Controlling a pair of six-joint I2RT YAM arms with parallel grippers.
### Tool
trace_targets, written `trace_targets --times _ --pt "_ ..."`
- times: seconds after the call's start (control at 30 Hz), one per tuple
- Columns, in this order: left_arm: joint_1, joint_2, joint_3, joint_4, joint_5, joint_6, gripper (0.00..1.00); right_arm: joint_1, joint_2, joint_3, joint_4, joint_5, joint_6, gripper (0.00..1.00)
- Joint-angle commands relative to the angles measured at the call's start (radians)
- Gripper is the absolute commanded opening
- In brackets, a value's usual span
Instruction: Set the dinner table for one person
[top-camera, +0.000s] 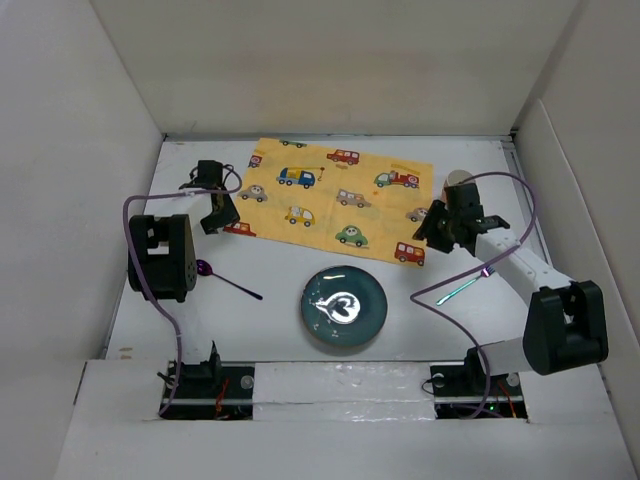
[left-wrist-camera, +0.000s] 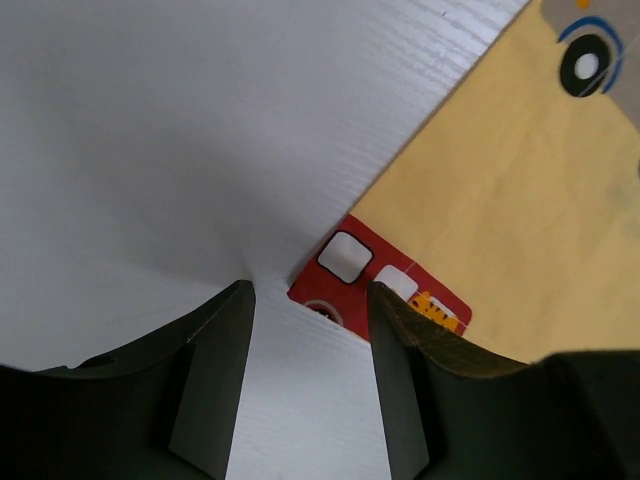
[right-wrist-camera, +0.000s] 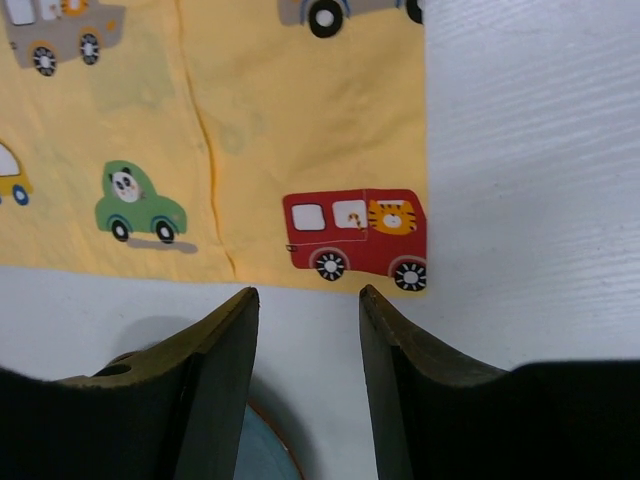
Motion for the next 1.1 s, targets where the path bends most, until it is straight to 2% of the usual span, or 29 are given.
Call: trace_targets --times 0.0,0.17,0.23,0.37,0.5,0.53,0.77,1.07 --pt "0.000 0.031 0.001 -0.035 -0.045 0.015 0.45 -0.013 -0.038 -0.028 0.069 -0.036 0.005 0.50" --pt "-0.009 0.070 -0.004 -0.035 -0.054 0.001 0.42 -0.023 -0.050 -0.028 0.086 -0.072 0.001 0.50" --pt "-0.018 0.079 -0.005 -0.031 -0.078 0.002 0.37 -0.023 -0.057 -0.031 0.106 -0.088 0.001 0.50" --pt "-0.018 0.105 -0.004 -0.025 -0.071 -0.005 0.24 -0.023 -0.063 -0.046 0.118 -0.092 0.007 0.50" --pt "-0.038 0.099 -0.014 -0.026 -0.080 -0.007 0.02 -0.023 -0.080 -0.065 0.131 -0.090 0.004 0.50" --pt "-0.038 0.099 -0.014 -0.031 -0.082 -0.008 0.00 -0.023 -0.084 -0.066 0.128 -0.089 0.002 0.50" --pt "-0.038 0.053 -0.066 -0.020 -0.045 -0.018 0.00 -0.023 -0.086 -0.056 0.128 -0.075 -0.007 0.50" --pt "-0.038 -0.154 -0.247 -0.002 -0.026 -0.034 0.00 -0.023 -0.040 -0.043 0.134 -0.050 0.002 0.53"
